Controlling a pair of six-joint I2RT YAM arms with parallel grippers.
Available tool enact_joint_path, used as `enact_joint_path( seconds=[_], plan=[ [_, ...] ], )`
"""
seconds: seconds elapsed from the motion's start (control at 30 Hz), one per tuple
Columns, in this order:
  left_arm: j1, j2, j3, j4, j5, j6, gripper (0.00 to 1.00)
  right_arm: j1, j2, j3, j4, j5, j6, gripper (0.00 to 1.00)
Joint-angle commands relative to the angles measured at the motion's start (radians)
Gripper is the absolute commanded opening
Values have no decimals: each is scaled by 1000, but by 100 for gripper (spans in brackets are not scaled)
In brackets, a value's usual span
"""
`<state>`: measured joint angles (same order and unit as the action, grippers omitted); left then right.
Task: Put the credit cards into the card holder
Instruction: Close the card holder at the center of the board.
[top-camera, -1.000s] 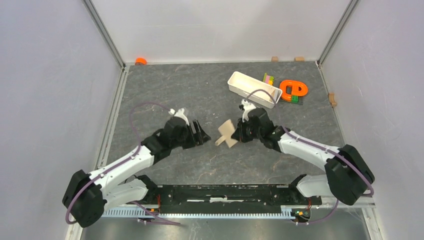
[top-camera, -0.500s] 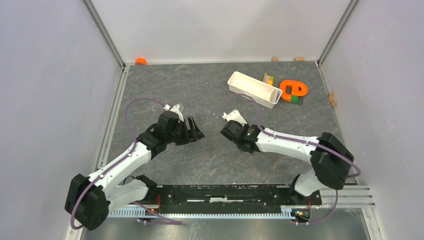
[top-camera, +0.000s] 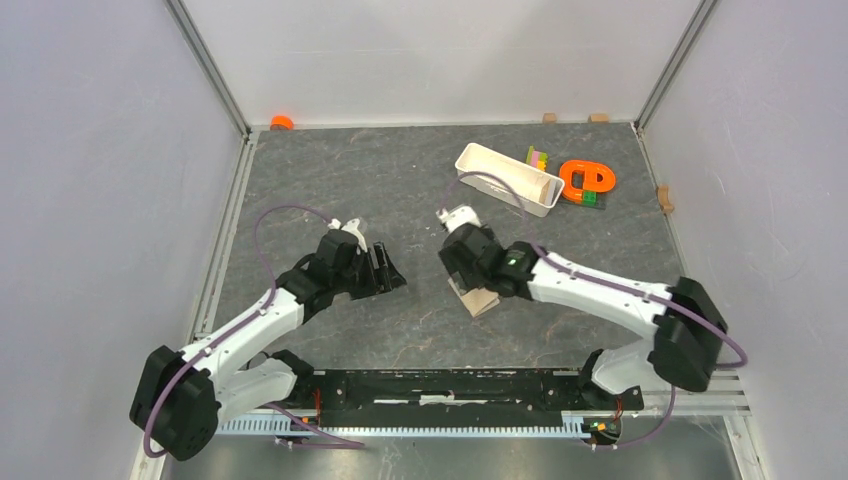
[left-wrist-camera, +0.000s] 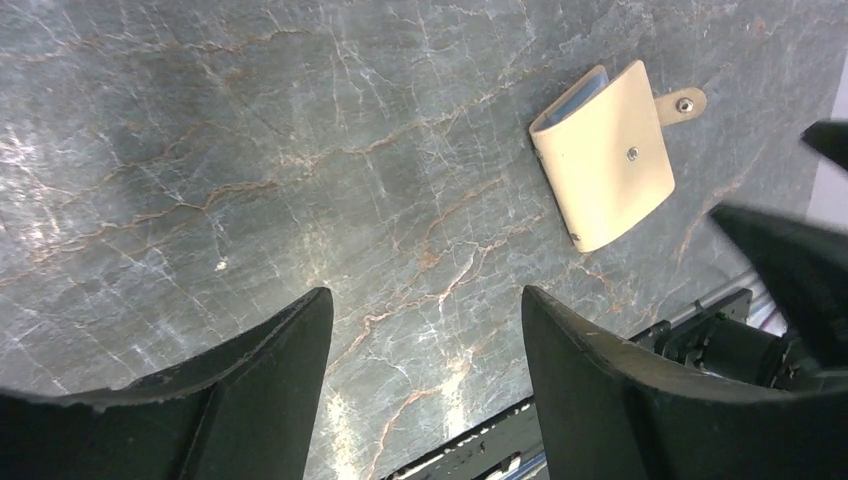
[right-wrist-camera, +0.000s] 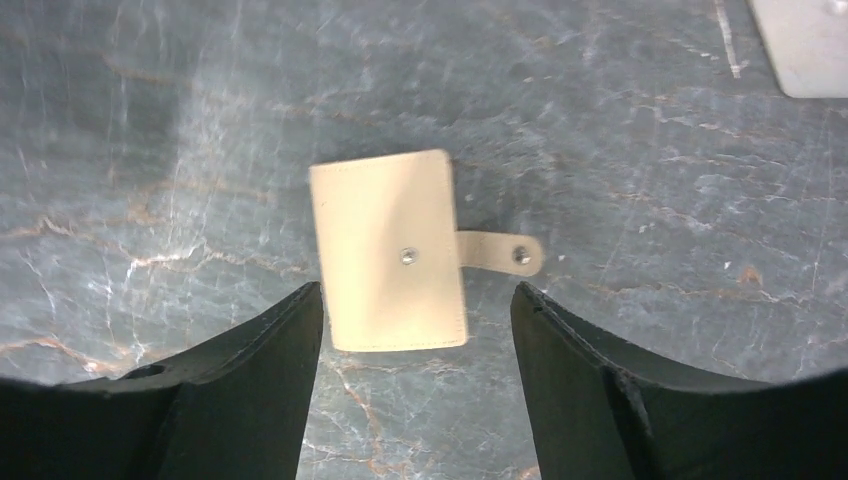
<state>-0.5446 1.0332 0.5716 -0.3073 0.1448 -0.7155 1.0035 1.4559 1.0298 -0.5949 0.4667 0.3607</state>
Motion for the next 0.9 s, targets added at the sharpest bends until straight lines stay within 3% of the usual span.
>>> enact_joint_path(
  seconds=[0.0,0.2,0.37,0.53,0.87],
  plan=[
    [-15,23,-21,97,55,-49,75,-161,-136,-69,72,-189,-61,72],
    [-184,176,44,194,1,-110,73,-437,-191,-226,182,-531,-140,61],
    [-269,338,75,358,2,-200,72,-576,-167,-299,268,-714,-158,46],
    [-292,462,104,481,8,-249,70,-646,-141,-330,330,-829,-155,35],
    [-293,630,214,496,-1,-244,69,-681,-64,-307,373,-877,-158,33]
  ],
)
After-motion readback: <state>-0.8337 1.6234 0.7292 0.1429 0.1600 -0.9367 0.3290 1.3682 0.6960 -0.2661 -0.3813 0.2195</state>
